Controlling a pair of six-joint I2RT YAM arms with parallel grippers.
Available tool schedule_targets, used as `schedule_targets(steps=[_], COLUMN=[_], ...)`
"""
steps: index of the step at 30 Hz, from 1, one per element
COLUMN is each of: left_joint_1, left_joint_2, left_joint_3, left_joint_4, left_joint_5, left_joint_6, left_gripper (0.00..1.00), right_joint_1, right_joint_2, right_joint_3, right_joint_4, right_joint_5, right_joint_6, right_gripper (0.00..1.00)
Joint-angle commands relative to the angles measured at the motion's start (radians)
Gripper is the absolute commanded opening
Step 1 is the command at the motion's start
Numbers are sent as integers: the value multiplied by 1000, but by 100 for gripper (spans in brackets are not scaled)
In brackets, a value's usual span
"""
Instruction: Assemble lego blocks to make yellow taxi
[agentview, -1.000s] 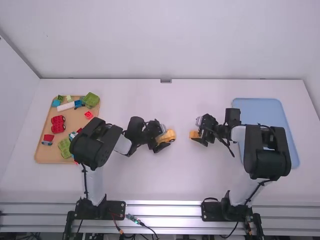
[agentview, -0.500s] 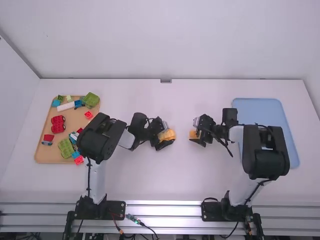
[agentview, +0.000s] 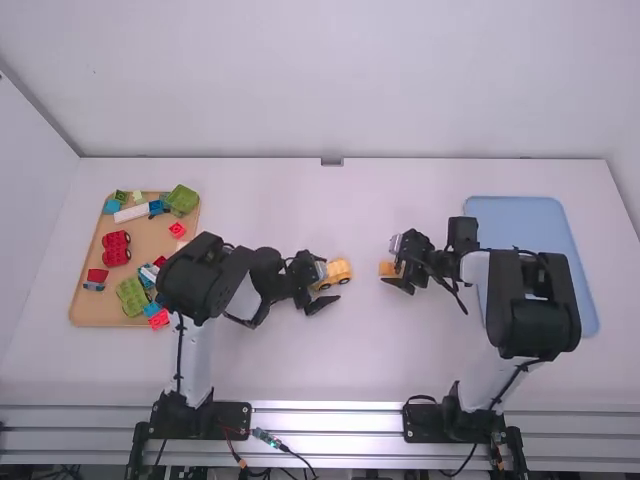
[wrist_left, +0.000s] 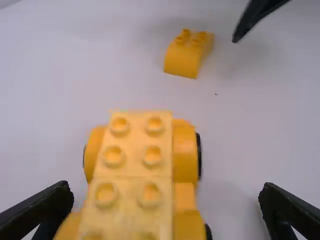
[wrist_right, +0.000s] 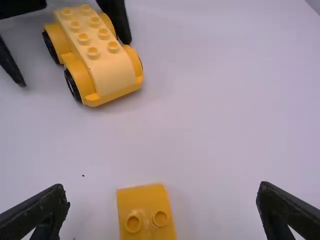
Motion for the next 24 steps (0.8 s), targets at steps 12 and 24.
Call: schedule_targets(steps=[12,24], left_joint_1=[-4,4], left_joint_2=[16,16], left_joint_3=[149,144], left_joint_4=[-295,-307], left_joint_5=[0,-7], left_joint_6=[-5,42], left_gripper=[84,67], right_joint_1=[30,9], right_joint_2=[13,13], right_joint_3=[-2,-1], right_joint_4=[-2,-4], right_joint_5=[36,32], right_joint_6=[1,2], right_gripper=[98,90])
